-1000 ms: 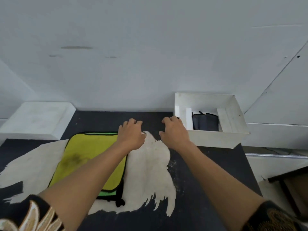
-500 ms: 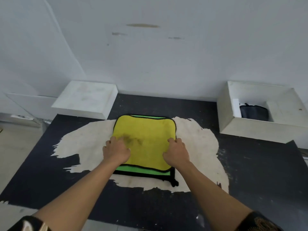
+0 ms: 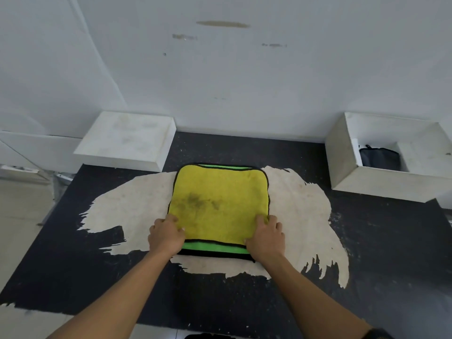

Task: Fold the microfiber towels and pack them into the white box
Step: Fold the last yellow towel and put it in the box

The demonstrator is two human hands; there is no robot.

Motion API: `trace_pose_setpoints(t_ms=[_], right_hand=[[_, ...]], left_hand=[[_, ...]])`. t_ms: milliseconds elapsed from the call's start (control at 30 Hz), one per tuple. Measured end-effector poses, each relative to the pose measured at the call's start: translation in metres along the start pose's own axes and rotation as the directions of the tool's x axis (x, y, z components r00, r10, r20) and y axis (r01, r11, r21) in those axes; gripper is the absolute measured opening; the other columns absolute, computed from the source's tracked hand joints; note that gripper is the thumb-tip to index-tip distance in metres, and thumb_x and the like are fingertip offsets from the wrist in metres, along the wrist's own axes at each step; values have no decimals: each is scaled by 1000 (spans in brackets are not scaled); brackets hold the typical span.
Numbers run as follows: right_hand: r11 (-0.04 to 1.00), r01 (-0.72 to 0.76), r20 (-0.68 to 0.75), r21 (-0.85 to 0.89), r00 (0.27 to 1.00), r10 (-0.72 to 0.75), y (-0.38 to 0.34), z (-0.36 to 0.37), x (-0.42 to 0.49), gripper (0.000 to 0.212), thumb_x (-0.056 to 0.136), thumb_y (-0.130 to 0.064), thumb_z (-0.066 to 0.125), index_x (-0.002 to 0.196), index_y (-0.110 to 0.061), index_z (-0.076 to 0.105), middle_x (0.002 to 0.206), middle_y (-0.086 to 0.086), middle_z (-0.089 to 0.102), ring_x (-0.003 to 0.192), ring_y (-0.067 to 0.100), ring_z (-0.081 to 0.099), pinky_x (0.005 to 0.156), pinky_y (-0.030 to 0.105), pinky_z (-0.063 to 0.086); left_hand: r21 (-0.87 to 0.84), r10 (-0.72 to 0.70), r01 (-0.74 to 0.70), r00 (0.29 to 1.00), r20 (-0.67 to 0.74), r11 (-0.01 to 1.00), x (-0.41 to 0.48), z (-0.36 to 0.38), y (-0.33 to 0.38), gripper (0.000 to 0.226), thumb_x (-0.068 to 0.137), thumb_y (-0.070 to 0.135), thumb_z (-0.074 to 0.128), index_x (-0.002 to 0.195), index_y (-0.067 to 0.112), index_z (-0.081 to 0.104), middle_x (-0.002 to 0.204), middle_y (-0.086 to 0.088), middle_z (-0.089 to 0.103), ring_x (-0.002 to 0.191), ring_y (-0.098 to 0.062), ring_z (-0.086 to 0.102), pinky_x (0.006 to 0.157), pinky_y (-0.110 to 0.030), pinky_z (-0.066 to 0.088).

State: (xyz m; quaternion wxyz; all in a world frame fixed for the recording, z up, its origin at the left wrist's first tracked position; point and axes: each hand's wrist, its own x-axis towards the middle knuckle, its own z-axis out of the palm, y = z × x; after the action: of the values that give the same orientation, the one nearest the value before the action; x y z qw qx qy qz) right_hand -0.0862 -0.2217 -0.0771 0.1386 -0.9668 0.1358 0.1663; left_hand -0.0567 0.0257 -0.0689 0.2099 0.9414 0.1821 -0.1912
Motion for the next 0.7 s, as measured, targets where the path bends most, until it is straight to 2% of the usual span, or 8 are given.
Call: trace_pose_setpoints(t_ms=[167, 333, 467, 600, 700], right_hand=[[999, -40, -102, -2, 994, 39, 0, 4, -8, 59, 85, -43, 68, 131, -18, 40, 127, 8, 40, 111, 26, 42, 90, 34, 43], [988, -138, -47, 75, 989, 142, -2, -2, -9, 70, 83, -35, 73, 134, -14, 30, 121, 8, 41, 104, 25, 49, 85, 33, 48], [961, -191, -15, 202, 980, 198, -3, -8, -6, 51, 87, -8, 60, 131, -10, 34, 118, 10, 46, 91, 26, 57, 69, 30, 40], [953, -199, -1, 230, 979, 205, 0, -12, -6, 32, 89, -3, 52, 120, -7, 44, 114, 11, 53, 94, 25, 56, 72, 28, 37], [931, -209, 21, 298, 977, 212, 3, -15, -7, 26, 87, -1, 48, 112, -8, 46, 98, 8, 56, 83, 23, 51, 70, 31, 41]], left_hand=[[-26, -38, 36, 994, -104, 999, 6, -2, 0, 38, 91, 19, 61, 128, 19, 52, 129, -13, 46, 117, -35, 47, 100, -43, 40], [-114, -65, 48, 987, -149, 992, 6, -2, -2, 44, 87, 14, 65, 127, 16, 47, 124, -12, 50, 110, -34, 53, 96, -47, 43], [-109, -73, 56, 985, -154, 992, 7, -3, -7, 40, 88, 21, 64, 126, 16, 50, 109, -6, 64, 102, -30, 60, 90, -42, 45], [-155, -91, 75, 992, -93, 985, 9, -4, -11, 33, 91, 29, 61, 121, 16, 59, 113, -6, 65, 101, -29, 60, 76, -32, 44], [-169, -111, 101, 992, -53, 981, 9, -5, -12, 30, 89, 23, 61, 117, 15, 60, 104, -6, 62, 90, -25, 56, 70, -30, 41]])
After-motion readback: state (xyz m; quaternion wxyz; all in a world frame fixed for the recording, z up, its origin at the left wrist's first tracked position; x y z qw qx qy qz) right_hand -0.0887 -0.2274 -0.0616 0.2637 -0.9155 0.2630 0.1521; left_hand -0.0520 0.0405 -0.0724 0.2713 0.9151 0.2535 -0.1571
